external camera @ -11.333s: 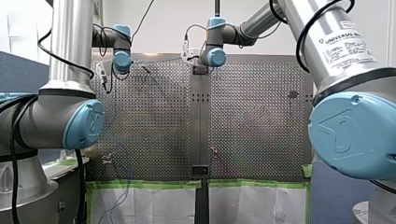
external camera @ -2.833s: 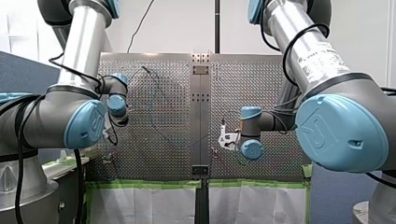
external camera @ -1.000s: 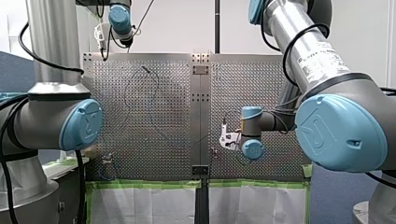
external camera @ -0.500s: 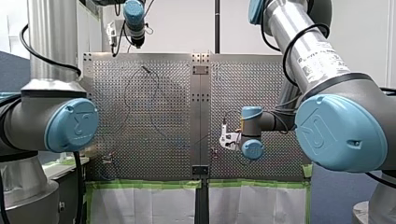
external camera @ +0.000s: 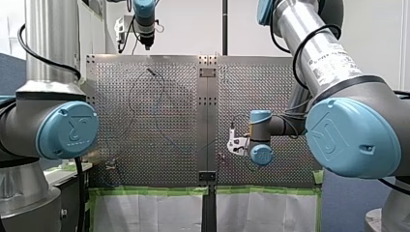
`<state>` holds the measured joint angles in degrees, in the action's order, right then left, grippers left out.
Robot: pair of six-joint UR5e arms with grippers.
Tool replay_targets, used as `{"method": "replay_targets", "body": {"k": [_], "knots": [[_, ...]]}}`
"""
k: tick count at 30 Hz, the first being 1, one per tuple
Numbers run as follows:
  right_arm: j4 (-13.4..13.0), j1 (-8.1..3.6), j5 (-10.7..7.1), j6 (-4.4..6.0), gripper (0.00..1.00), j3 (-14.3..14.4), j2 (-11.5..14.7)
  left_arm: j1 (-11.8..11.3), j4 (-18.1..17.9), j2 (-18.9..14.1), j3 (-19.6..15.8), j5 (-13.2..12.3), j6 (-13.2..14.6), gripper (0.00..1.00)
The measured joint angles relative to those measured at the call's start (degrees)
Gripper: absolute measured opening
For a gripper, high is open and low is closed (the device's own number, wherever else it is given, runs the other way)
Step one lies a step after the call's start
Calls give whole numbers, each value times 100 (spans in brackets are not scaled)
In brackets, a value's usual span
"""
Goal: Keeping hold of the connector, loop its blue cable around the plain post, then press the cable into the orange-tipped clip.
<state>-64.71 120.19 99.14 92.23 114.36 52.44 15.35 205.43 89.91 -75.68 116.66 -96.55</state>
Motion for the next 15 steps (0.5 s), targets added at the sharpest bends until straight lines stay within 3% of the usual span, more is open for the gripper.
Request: {"method": "replay_targets", "body": {"k": [7,15], "knots": [[1,0,0,2,0,1,0,-36,391,284,-12,97,-52,100],[-4,0,1,-2,0,-3,0,-103,839,432,-15,-79,-128,100]]}}
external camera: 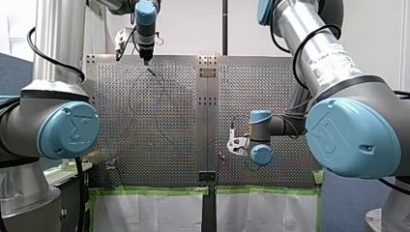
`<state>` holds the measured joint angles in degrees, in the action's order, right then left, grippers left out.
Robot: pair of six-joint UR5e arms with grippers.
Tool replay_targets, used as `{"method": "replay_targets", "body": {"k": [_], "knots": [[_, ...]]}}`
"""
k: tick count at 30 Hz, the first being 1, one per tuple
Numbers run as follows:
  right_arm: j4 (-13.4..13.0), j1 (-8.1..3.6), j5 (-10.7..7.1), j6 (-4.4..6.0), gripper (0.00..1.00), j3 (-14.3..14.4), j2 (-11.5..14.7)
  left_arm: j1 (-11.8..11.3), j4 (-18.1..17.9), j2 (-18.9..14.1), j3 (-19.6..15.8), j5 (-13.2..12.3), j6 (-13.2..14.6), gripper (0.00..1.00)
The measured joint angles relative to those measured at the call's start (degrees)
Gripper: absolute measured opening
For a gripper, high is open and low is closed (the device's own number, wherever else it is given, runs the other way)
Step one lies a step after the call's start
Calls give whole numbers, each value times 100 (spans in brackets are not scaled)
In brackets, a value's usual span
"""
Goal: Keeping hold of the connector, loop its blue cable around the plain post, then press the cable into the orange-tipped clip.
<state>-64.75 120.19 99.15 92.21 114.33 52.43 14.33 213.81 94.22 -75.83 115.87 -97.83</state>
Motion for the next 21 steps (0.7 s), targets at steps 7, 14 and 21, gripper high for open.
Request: {"method": "replay_targets", "body": {"k": [7,14,21], "knots": [[-3,-3,0,0,0,0,0,-37,432,2,1,-32,-5,100],[-9,-13,0,7,0,-1,0,-48,775,2,1,-47,-16,100],[-5,-25,-2,9,0,2,1,-46,818,2,1,-48,-64,100]]}}
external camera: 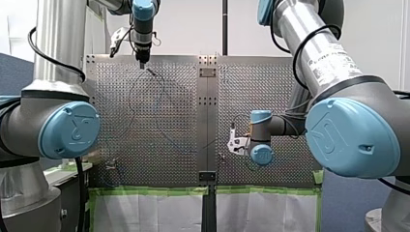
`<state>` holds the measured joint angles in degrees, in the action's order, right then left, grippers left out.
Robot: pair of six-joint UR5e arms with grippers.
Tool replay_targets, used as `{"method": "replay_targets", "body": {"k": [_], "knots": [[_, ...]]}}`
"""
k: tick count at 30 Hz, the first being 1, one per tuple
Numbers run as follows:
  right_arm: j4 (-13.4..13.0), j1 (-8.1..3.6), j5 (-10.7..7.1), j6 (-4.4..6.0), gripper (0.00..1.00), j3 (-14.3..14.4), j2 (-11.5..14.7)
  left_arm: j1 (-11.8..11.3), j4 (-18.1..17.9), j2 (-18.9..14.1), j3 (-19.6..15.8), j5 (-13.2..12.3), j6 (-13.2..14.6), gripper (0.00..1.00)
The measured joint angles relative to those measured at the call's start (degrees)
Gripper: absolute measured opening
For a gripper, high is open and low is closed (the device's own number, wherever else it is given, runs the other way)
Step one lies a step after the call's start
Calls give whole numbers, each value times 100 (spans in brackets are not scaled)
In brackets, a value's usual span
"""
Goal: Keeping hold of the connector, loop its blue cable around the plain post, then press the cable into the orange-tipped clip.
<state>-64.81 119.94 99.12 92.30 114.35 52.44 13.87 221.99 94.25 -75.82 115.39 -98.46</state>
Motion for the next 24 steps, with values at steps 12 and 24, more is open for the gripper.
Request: {"method": "replay_targets", "body": {"k": [12,24], "knots": [[7,-2,-13,7,0,1,0,27,-4,-3,1,12,5,100],[3,-2,-29,39,0,-1,0,209,-503,-1,6,-29,600,100]]}}
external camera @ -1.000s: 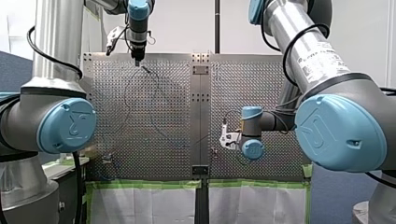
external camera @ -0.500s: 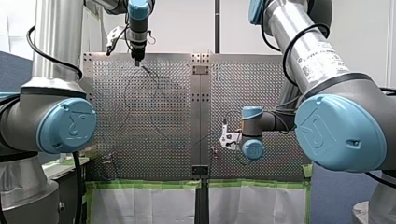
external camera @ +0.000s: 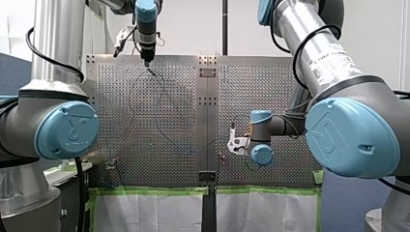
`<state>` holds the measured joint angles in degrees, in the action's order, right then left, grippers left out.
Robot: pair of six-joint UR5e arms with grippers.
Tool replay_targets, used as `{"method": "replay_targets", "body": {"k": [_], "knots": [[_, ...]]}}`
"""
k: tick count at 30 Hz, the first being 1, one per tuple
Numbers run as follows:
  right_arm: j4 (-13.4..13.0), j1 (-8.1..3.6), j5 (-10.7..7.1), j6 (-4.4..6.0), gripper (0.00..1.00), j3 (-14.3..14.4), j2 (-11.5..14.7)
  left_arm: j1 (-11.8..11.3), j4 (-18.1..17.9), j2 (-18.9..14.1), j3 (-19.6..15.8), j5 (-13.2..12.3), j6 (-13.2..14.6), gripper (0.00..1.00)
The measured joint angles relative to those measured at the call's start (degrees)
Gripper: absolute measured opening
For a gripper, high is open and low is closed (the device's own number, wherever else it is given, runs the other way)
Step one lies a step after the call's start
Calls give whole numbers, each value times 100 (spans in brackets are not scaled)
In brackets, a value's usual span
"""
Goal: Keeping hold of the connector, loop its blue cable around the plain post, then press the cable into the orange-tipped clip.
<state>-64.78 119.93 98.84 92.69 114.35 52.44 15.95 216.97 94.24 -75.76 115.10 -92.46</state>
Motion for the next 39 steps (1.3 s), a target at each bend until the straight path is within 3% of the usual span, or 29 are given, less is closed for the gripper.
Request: {"method": "replay_targets", "body": {"k": [13,22,31,39], "knots": [[-15,0,-12,4,0,0,0,584,-740,158,0,282,742,100],[-16,5,-13,5,0,3,0,999,-1230,576,-30,706,1163,100],[-25,10,-13,-14,0,-2,-1,926,-1692,1040,-201,1122,1211,100],[-27,16,-13,-27,0,0,0,810,-2133,1309,-237,869,1198,100]]}}
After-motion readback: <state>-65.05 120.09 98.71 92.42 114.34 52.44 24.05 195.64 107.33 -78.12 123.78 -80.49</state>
